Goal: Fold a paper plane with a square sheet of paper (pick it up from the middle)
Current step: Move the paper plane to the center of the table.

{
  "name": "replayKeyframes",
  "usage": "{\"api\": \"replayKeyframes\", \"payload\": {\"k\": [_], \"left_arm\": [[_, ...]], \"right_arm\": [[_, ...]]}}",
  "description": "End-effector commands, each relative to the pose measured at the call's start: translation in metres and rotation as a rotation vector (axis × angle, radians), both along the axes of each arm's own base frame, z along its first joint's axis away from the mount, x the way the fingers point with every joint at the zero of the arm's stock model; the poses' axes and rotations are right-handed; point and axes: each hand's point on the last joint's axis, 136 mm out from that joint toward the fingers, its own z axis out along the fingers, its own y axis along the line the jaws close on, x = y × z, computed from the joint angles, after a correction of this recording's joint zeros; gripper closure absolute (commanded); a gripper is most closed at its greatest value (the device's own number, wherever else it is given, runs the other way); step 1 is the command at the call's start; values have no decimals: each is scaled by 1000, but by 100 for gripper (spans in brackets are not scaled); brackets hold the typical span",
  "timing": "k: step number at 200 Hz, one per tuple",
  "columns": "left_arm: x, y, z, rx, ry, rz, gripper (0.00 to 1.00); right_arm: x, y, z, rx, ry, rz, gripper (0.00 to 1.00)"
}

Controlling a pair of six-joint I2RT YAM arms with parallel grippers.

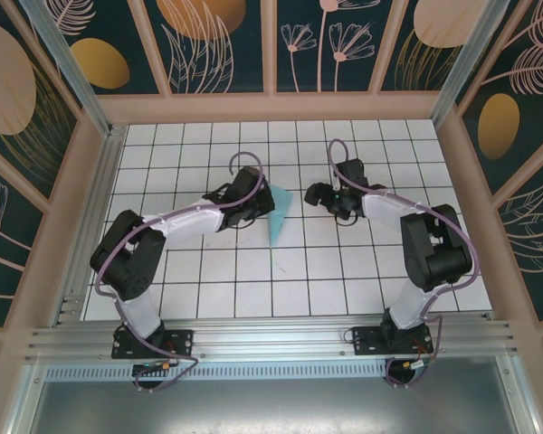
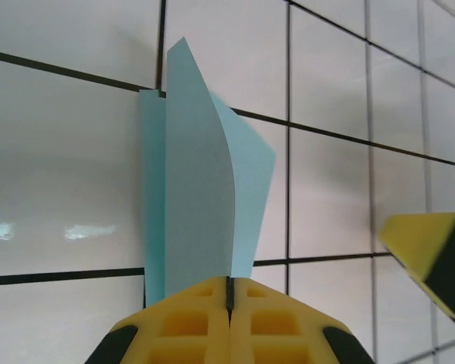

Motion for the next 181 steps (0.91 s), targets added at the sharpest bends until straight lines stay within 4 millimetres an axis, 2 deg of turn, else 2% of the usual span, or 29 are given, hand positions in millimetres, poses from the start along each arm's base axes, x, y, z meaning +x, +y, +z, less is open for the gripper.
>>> {"api": "replayKeyframes", "payload": {"k": [1,20,51,76,114,148,181], "left_arm": [[1,-10,26,-309,-68,-54,100],[-4,-1,28,-438,-72,-45,100],[-11,17,11,-505,-48,-11,100],[-15,28,-2,-524,-26,16,100],[-17,42,-11,-523,-15,52,100],[-20,55,-32,-467,22,101,100],[-20,66,-47,-385,38,140,100]], "right_arm": [[-10,14,25,34,-36,47,16],[-19,29,35,127,-24,65,16],[-41,68,44,244,3,155,15],[-55,89,33,243,31,217,15],[-72,121,18,251,63,321,20],[-79,136,5,280,91,367,22],[-81,144,-3,273,106,396,29]]}}
